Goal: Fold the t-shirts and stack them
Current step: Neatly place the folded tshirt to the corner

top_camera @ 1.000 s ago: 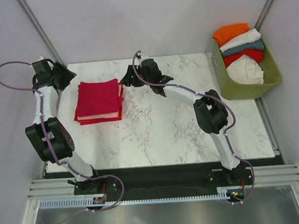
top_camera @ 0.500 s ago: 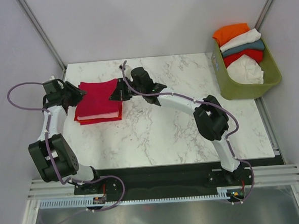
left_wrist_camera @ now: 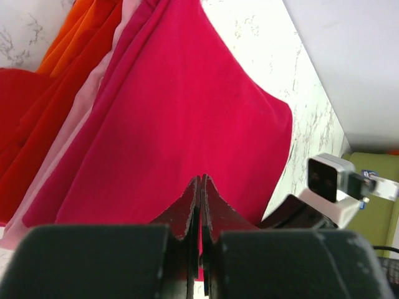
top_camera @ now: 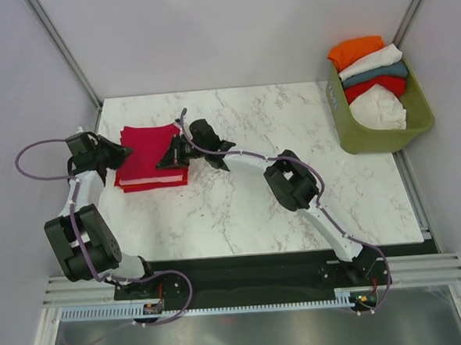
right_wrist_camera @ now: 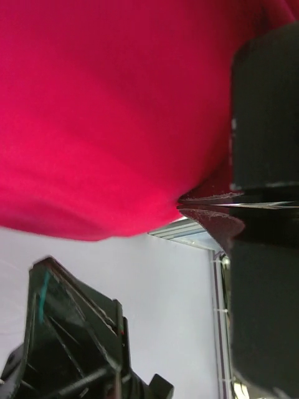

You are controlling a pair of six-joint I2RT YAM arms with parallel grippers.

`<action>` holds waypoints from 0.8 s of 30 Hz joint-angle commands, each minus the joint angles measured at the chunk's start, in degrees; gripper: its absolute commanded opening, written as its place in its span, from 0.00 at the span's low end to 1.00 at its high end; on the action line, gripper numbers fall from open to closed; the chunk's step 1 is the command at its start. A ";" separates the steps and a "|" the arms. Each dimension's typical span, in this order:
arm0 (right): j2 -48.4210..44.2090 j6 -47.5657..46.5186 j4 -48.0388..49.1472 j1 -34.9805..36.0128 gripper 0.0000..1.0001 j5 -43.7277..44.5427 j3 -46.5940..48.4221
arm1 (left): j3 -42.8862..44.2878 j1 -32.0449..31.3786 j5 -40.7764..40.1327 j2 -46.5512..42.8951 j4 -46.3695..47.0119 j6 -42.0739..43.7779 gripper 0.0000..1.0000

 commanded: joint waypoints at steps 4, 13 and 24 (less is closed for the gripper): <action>2.70 7.60 6.84 -0.11 0.00 -3.10 -1.21 | -4.20 0.67 0.81 2.32 4.35 -3.84 0.02; -2.66 8.21 12.64 -2.31 0.00 -2.48 -12.74 | -3.42 1.11 -3.31 3.29 3.83 -1.56 0.02; -17.94 -5.93 7.38 -5.91 0.13 -0.64 -24.59 | -2.27 -1.16 -7.27 -8.48 1.63 0.90 0.02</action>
